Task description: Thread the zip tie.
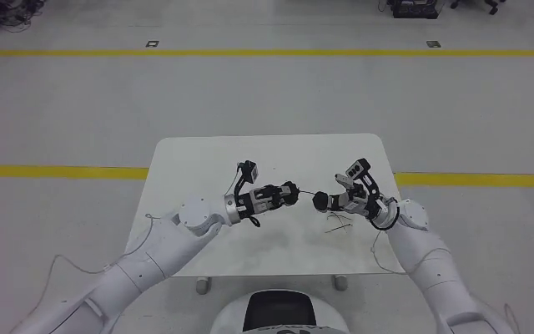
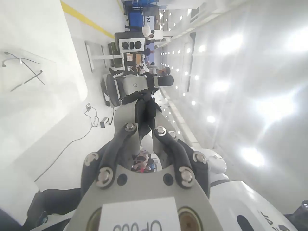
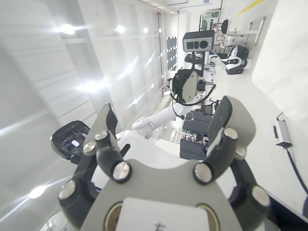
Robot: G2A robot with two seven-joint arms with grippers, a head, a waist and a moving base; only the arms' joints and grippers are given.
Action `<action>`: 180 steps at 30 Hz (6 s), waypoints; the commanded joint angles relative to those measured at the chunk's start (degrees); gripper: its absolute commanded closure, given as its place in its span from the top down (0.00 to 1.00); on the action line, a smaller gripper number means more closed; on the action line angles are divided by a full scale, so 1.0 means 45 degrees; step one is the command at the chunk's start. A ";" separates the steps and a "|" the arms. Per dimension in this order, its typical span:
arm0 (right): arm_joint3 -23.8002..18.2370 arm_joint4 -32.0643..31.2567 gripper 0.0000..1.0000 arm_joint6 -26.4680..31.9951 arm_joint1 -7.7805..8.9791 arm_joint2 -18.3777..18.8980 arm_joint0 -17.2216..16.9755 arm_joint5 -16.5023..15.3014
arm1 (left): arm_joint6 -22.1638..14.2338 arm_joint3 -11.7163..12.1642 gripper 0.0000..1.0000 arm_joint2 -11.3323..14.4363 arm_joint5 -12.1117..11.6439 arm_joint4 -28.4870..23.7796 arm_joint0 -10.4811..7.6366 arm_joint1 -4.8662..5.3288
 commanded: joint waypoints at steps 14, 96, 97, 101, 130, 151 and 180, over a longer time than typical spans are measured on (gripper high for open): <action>-0.0829 0.0187 0.41 -0.0479 0.0131 -0.0035 -0.0501 0.0131 | -0.0192 0.0326 0.00 -0.0588 -0.0006 -0.0997 0.0336 -0.0265; -0.0518 0.1279 0.00 -0.0009 0.0471 0.0663 -0.0774 0.1259 | -0.4534 0.2139 1.00 0.0001 0.3081 -0.0157 -0.1536 -0.1577; -0.0518 0.1279 0.00 -0.0009 0.0471 0.0663 -0.0774 0.1259 | -0.4534 0.2139 1.00 0.0001 0.3081 -0.0157 -0.1536 -0.1577; -0.0518 0.1279 0.00 -0.0009 0.0471 0.0663 -0.0774 0.1259 | -0.4534 0.2139 1.00 0.0001 0.3081 -0.0157 -0.1536 -0.1577; -0.0283 0.2584 0.00 -0.0626 0.0287 -0.0323 -0.0671 0.3166 | -0.2897 0.2008 1.00 -0.0059 0.3725 0.0004 -0.1330 -0.1852; 0.0313 0.2001 0.00 -0.0563 0.0083 -0.1068 -0.0412 0.3596 | -0.3432 0.2230 1.00 -0.0339 0.3533 -0.0167 -0.1115 -0.1991; 0.0276 -0.1828 0.00 -0.1130 0.0547 -0.1285 -0.0221 0.4021 | -0.3854 0.1599 0.70 -0.1161 0.3908 0.0652 -0.0589 -0.1642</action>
